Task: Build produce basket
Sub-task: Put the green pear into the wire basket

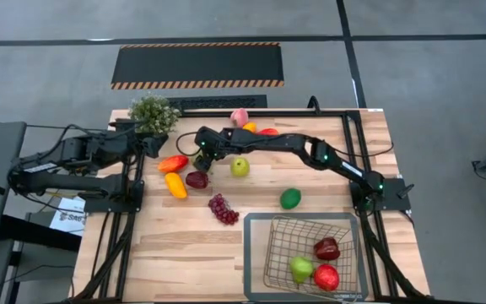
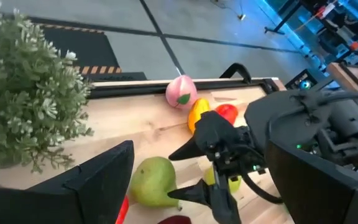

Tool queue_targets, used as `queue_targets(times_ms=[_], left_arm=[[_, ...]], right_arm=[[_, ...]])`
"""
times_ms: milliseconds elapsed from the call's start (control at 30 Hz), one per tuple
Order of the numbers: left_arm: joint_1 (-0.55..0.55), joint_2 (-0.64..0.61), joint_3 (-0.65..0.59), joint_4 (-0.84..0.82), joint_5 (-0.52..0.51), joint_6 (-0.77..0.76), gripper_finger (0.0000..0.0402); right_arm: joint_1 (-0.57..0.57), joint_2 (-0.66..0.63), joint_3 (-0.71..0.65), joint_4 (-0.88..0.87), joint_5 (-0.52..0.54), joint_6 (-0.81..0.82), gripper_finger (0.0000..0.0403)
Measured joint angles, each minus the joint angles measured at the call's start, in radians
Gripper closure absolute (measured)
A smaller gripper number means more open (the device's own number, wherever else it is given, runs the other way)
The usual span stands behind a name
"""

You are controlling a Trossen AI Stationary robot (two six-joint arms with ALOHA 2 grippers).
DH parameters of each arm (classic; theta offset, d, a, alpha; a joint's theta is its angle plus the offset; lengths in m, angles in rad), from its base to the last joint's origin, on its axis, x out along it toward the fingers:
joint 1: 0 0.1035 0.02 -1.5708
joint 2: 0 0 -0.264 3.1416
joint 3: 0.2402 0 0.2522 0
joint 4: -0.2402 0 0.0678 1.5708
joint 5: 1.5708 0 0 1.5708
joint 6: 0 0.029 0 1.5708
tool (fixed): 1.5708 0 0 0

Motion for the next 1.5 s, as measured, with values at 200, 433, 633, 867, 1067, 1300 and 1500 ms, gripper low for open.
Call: queue_targets(times_ms=[200, 433, 633, 867, 1067, 1300, 1500], left_arm=[[0.0, 0.0, -0.015, -0.002, 0.003, -0.011, 0.0055], [0.0, 0.004, -0.015, -0.016, 0.002, -0.015, 0.0055], [0.0, 0.068, -0.015, -0.02, 0.012, -0.016, 0.0055], [0.0, 0.235, -0.015, -0.021, 0.056, -0.027, 0.0095], [0.0, 0.399, -0.016, -0.01, 0.083, 0.031, 0.0138], [0.018, 0.608, -0.015, 0.032, 0.072, 0.076, 0.022], [0.076, 0.79, -0.015, 0.028, 0.046, 0.107, 0.0329]], right_arm=[[0.001, 0.0, 0.0, -0.007, -0.026, -0.018, 0.0146], [0.008, -0.026, -0.002, -0.043, 0.002, -0.006, 0.0278], [0.001, -0.126, 0.002, -0.067, 0.001, -0.006, 0.0392], [-0.002, -0.32, 0.001, -0.209, 0.002, -0.043, 0.0378], [0.024, -0.512, -0.001, -0.43, 0.059, -0.099, 0.0391], [0.103, -0.679, 0.002, -0.513, 0.24, -0.07, 0.039], [0.169, -0.713, 0.0, -0.561, 0.28, -0.024, 0.0388]])
